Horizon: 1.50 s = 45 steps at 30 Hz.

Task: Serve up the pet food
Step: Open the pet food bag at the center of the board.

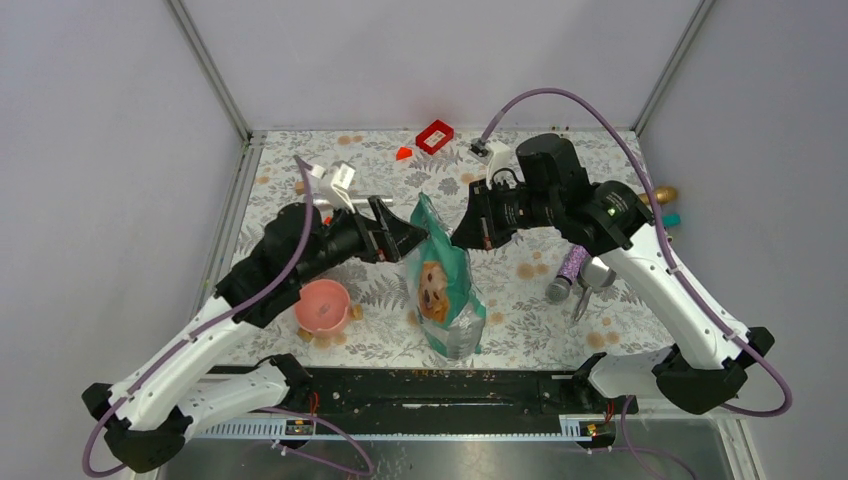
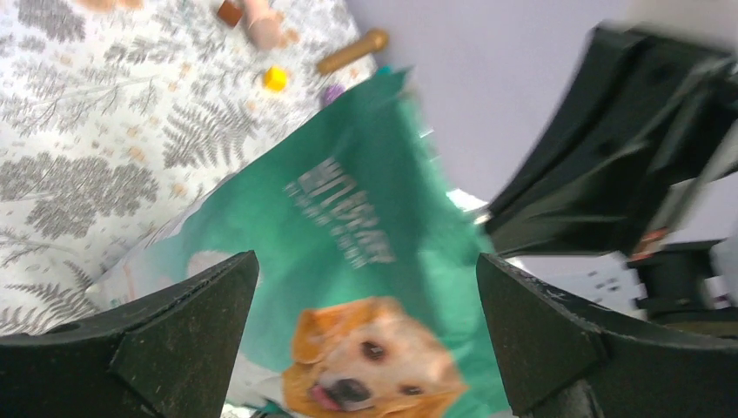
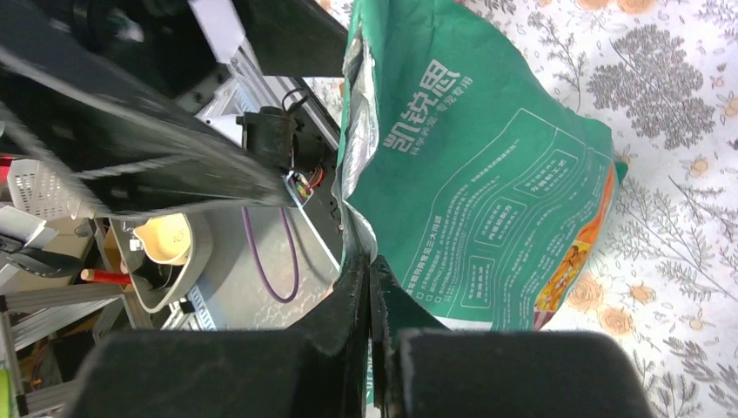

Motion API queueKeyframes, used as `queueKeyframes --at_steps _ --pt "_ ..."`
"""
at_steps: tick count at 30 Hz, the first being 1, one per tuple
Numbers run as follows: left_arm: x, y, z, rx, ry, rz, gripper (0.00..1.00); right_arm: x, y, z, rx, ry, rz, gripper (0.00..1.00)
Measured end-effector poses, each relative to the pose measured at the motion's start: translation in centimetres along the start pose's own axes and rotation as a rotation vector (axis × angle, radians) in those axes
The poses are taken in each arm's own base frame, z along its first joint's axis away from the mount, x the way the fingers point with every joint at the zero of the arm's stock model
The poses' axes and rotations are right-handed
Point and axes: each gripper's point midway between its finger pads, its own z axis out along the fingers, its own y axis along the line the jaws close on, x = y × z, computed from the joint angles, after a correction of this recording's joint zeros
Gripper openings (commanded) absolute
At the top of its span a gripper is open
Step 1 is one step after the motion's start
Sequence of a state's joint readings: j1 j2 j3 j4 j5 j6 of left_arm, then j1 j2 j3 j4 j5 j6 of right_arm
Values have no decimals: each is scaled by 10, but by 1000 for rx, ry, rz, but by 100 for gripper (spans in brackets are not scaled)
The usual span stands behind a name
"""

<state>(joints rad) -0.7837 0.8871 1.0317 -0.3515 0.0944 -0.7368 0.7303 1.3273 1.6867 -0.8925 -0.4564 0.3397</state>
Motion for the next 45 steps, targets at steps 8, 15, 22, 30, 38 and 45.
queueKeyframes --at_steps 8,15,22,30,38,45 --pt "-54 -52 -23 39 -61 -94 80 -1 10 3 4 -76 -67 0" --pt "-22 -42 0 -52 92 -140 63 -3 8 0 93 -135 -105 0" --pt "-2 -45 3 -98 167 -143 51 -3 9 1 173 -179 -151 0" --pt "-7 -37 0 -167 131 -173 50 -2 15 3 218 -208 -206 0" --pt "-8 -34 2 -192 117 -218 52 -3 18 4 253 -228 -264 0" --pt "-10 -38 2 -170 107 -230 50 -1 21 7 246 -223 -285 0"
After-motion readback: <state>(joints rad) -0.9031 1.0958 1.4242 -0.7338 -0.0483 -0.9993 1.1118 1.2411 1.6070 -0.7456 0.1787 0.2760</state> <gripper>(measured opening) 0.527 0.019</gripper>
